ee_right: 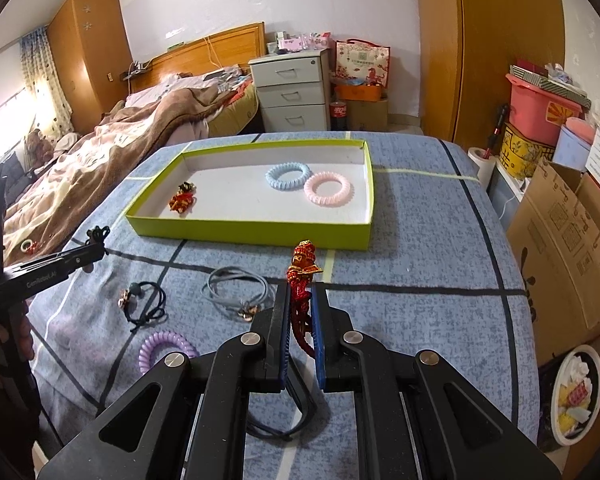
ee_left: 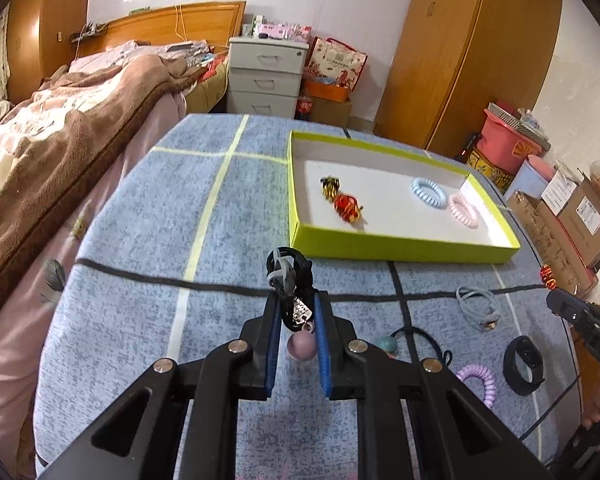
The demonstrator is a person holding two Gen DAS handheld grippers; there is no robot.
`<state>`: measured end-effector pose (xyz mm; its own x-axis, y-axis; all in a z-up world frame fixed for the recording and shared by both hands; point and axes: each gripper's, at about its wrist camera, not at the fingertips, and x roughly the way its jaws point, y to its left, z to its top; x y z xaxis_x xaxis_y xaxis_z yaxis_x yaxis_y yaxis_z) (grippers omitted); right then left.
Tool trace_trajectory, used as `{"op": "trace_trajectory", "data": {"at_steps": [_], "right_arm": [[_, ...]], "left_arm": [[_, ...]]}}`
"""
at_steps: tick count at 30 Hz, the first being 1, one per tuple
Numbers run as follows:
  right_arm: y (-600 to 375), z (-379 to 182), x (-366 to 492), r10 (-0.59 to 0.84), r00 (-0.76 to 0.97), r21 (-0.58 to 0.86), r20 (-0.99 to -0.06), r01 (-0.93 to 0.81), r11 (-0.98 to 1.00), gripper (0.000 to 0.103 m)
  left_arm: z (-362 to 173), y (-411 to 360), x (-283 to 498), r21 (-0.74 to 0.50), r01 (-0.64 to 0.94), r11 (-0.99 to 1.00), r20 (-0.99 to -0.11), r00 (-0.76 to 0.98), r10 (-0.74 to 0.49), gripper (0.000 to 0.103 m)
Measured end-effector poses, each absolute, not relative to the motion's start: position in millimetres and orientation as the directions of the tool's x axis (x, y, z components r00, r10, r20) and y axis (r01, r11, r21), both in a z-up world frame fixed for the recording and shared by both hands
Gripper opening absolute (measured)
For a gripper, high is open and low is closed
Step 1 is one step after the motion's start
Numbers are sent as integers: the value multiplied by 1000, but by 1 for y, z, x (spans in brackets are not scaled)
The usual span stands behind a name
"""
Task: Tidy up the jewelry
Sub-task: 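Carry both items into the green tray and open both tools to release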
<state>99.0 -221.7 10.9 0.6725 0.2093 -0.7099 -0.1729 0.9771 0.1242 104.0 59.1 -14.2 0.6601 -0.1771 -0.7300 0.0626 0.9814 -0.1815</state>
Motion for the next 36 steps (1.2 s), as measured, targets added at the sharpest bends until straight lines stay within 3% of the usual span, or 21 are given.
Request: {"op": "trace_trajectory", "data": {"at_steps": [16,25,36], "right_arm": [[-205,28,136,231,677,114,-699,-214,970,10],[-194,15,172,237,632,113,-738,-230,967,10],[-188,-1,204,255,584,118,-771,-262,958,10]], "left_arm": [[16,43,140,-222,143,964,-693,672,-260,17],[18,23,181,-250,184,950,-704,639,-309,17],[14,4,227,-223,188,956,-730,618,-292,17]]}}
